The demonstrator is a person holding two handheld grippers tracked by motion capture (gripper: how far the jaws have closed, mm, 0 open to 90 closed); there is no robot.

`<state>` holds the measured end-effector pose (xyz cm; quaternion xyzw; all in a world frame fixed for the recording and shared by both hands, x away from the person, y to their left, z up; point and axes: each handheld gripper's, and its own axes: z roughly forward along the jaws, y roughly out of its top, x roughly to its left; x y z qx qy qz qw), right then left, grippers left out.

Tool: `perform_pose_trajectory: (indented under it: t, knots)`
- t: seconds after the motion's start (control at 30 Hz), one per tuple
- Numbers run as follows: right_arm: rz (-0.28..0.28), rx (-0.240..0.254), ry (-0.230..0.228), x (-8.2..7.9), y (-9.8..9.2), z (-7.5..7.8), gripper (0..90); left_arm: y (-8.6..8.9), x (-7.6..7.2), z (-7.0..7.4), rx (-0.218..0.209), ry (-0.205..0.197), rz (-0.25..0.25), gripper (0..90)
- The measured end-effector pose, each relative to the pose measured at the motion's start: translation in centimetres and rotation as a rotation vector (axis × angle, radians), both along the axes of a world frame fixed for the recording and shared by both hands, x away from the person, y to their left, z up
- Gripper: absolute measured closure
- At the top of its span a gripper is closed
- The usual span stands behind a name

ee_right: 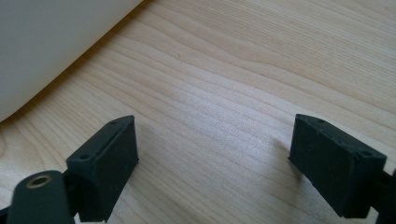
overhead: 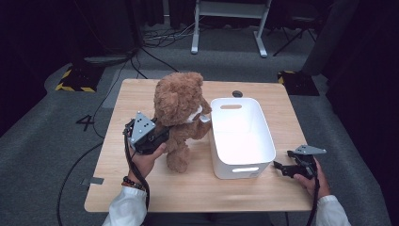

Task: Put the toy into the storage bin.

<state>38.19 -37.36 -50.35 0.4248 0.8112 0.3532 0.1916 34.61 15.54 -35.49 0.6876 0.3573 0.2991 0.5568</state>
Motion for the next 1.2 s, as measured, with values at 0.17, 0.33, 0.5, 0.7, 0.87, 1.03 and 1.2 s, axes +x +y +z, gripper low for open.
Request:
perform_pose_trajectory:
  t: [0.17,0.33,0.5,0.7,0.87,1.03,1.2]
  knots:
    - [0.0,0.0,0.0,0.0,0.0,0.0,14.9,0.0,0.3,0.6,-0.001,-0.006,0.003,65.8]
    - [0.0,0.0,0.0,0.0,0.0,0.0,14.9,0.3,0.4,1.4,-0.023,-0.018,0.009,65.8]
    - [0.0,0.0,0.0,0.0,0.0,0.0,14.9,0.1,0.2,2.5,-0.028,-0.034,0.002,65.8]
    - [-0.001,0.0,0.0,0.0,0.0,0.0,14.9,-0.1,0.0,3.8,-0.022,-0.061,0.007,65.8]
    - [-0.001,0.0,0.0,0.0,0.0,0.0,14.9,-0.1,0.0,4.4,-0.026,-0.069,0.004,65.8]
    - [-0.003,0.0,0.001,0.0,0.0,0.0,14.9,-0.2,-0.1,5.0,-0.034,-0.082,0.003,65.7]
    - [-0.003,0.0,0.0,0.0,0.0,0.0,14.9,-0.4,-0.1,5.6,-0.043,-0.09,-0.005,65.7]
